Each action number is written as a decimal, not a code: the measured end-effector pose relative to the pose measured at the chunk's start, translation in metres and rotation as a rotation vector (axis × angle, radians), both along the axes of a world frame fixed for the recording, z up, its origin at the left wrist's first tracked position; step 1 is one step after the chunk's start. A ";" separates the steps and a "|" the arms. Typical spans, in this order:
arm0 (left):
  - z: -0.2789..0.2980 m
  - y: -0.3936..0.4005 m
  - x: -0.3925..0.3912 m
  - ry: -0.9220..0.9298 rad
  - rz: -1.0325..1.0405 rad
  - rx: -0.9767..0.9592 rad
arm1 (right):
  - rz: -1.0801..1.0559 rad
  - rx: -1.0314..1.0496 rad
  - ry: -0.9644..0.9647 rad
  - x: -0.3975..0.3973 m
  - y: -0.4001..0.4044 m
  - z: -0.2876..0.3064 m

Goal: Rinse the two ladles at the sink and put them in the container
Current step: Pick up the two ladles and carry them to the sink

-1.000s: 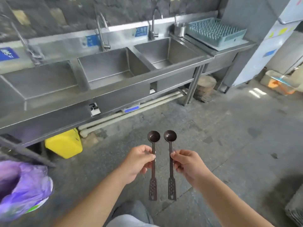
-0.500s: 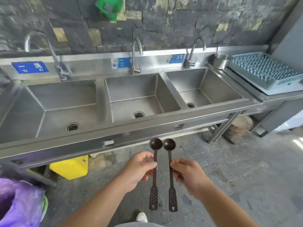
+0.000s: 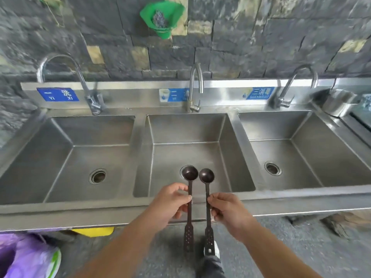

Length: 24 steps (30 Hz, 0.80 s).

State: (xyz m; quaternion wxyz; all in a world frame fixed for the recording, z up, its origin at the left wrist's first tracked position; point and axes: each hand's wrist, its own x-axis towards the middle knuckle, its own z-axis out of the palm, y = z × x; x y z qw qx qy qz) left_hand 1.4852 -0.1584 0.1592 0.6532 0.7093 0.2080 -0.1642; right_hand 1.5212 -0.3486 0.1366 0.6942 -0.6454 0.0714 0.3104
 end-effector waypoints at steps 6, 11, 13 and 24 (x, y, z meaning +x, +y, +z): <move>-0.025 -0.001 0.129 0.068 0.083 0.068 | 0.059 -0.042 0.035 0.149 -0.006 -0.028; -0.071 0.000 0.221 0.170 0.092 0.086 | 0.064 -0.149 0.176 0.242 -0.004 -0.075; -0.097 0.001 0.250 0.218 0.087 0.070 | 0.051 -0.208 0.217 0.269 0.000 -0.100; -0.277 0.004 0.334 0.390 -0.075 0.168 | 0.140 -0.536 0.305 0.333 0.020 -0.282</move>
